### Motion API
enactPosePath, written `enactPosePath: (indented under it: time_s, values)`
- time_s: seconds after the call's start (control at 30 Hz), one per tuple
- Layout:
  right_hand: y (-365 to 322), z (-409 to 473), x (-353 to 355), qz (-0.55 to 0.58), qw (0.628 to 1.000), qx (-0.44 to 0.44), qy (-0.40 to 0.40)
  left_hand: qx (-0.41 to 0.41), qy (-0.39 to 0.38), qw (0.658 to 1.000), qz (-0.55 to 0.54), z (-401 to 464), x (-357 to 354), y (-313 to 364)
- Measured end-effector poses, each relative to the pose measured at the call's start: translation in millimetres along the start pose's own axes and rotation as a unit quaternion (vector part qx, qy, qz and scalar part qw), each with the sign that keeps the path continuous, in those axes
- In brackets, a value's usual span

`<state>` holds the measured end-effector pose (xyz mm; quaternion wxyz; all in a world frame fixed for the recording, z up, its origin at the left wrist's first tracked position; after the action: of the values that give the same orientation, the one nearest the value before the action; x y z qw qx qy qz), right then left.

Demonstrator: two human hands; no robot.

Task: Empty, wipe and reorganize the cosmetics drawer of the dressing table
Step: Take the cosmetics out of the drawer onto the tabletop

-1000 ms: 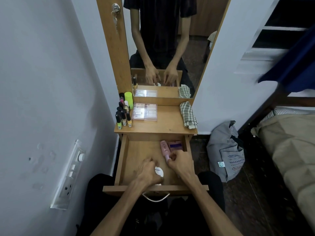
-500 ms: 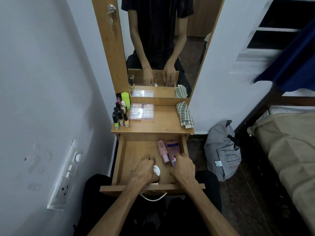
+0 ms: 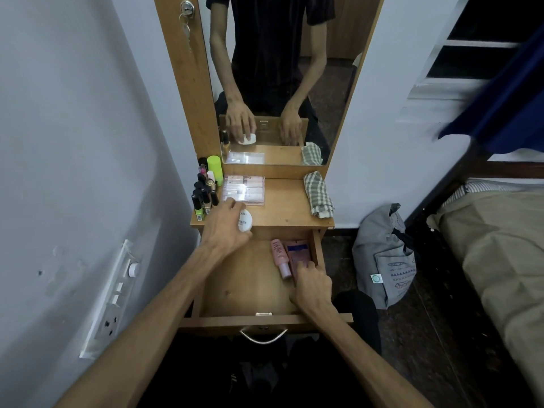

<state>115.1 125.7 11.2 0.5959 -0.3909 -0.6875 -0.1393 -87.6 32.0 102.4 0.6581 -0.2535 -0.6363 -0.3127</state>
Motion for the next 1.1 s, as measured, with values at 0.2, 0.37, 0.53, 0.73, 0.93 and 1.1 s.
enactPosePath:
  time_s: [0.2, 0.37, 0.53, 0.73, 0.93, 1.1]
  values:
    - [-4, 2, -1, -0.038, 0.999, 0.025, -0.011, -0.03, -0.004, 0.998, 0.061, 18, 3, 2]
    - [-7, 5, -7, -0.058, 0.997, 0.036, -0.023, -0.029, 0.006, 0.998, 0.048, 21, -2, 3]
    - [-10, 8, -16, -0.112, 0.992, 0.045, -0.04, -0.04, 0.012, 0.997, 0.057, 22, -4, 6]
    - [-14, 13, -26, -0.15, 0.987, 0.032, -0.051, -0.058, 0.1, 0.993, 0.038, 5, 9, 15]
    - [-14, 14, -23, -0.106, 0.994, 0.006, -0.039, -0.108, 0.181, 0.972, -0.101, -40, 5, 39]
    - [-5, 8, -12, 0.055, 0.998, -0.031, -0.026, -0.074, 0.074, 0.982, -0.16, -63, -44, 46]
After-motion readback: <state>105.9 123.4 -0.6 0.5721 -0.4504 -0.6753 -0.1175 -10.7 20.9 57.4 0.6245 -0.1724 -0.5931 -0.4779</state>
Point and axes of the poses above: each hand's wrist, its own z-axis towards the middle knuckle, its own x-axis out of the back of the hand, y = z × x, the point moved 9 cm from there along z, towards the middle knuckle, and after that the axes turned 12 degrees about z, right-handed, at the moved point
